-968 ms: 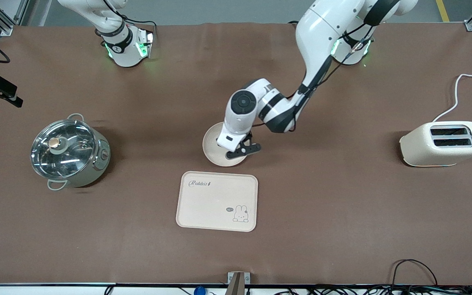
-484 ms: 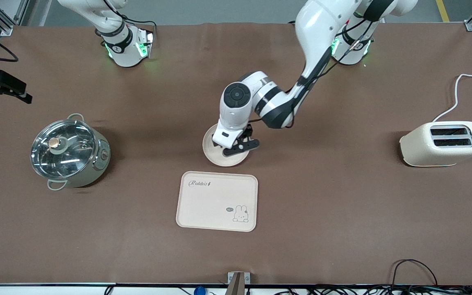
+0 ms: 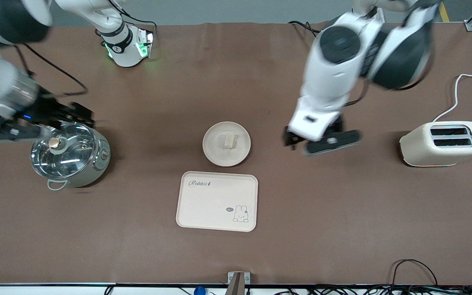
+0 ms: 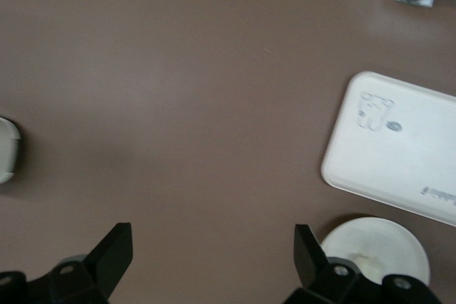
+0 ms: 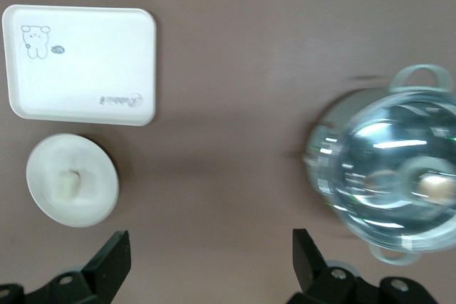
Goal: Place bun in plate and plate on tray
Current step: 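Raise the left gripper away while the right gripper reaches the plate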
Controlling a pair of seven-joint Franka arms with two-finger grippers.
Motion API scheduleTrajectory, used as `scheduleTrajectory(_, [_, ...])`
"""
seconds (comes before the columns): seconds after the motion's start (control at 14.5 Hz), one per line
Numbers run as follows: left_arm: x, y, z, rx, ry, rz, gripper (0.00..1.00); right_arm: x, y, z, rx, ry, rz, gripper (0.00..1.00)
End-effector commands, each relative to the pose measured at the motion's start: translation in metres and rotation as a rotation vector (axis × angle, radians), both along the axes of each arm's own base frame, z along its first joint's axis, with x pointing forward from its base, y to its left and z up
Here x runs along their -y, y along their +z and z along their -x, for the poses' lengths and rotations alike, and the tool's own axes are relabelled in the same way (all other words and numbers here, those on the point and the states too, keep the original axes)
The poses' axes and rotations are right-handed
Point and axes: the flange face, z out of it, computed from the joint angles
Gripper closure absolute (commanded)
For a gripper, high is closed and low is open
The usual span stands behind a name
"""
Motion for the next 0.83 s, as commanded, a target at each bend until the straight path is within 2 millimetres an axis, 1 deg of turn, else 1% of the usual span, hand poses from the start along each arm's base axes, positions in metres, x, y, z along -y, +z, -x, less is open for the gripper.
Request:
scheduleTrajectory(0.0, [-0.069,0.044,0.009,-0.003,-0.054,-0.029,0.00,-0.072,-0.055,-0.004,0.006,-0.043,0.004,0.00])
scheduleTrajectory(0.07, [-0.094,0.058,0.012,-0.023,-0.087,-0.032,0.00,-0.094,-0.079,-0.005,0.013,-0.051,0.004,0.00])
scheduleTrajectory(0.14, [-0.115,0.065,0.016,-0.058,-0.092,-0.023,0.00,-0.111,-0.102,-0.007,0.022,-0.055,0.004,0.00])
scheduleTrajectory(0.21, [-0.130,0.071,0.020,-0.082,-0.083,0.005,0.00,-0.124,-0.129,-0.007,0.022,-0.055,0.007,0.00])
scheduleTrajectory(0.28, [-0.148,0.077,0.023,-0.095,-0.074,0.023,0.00,-0.131,-0.146,-0.008,0.027,-0.049,0.008,0.00])
scheduleTrajectory(0.35, [-0.160,0.082,0.025,-0.104,-0.088,0.027,0.00,-0.133,-0.157,-0.011,0.025,-0.049,0.011,0.00])
scheduleTrajectory(0.41, [-0.177,0.083,0.026,-0.114,-0.099,0.050,0.00,-0.131,-0.170,-0.014,0.016,-0.054,0.016,0.00])
scheduleTrajectory(0.48, [-0.190,0.083,0.032,-0.124,-0.101,0.090,0.00,-0.128,-0.181,-0.018,0.008,-0.060,0.023,0.00])
scheduleTrajectory(0.55, [-0.193,0.073,0.038,-0.143,-0.109,0.119,0.00,-0.128,-0.190,-0.018,-0.002,-0.060,0.028,0.00])
scheduleTrajectory(0.62, [-0.204,0.071,0.046,-0.145,-0.097,0.121,0.00,-0.132,-0.201,-0.016,-0.019,-0.056,0.036,0.00])
scheduleTrajectory(0.69, [-0.206,0.067,0.054,-0.146,-0.109,0.115,0.00,-0.136,-0.210,-0.011,-0.035,-0.049,0.043,0.00])
scheduleTrajectory(0.76, [-0.206,0.063,0.057,-0.133,-0.139,0.111,0.00,-0.148,-0.218,-0.001,-0.039,-0.028,0.047,0.01])
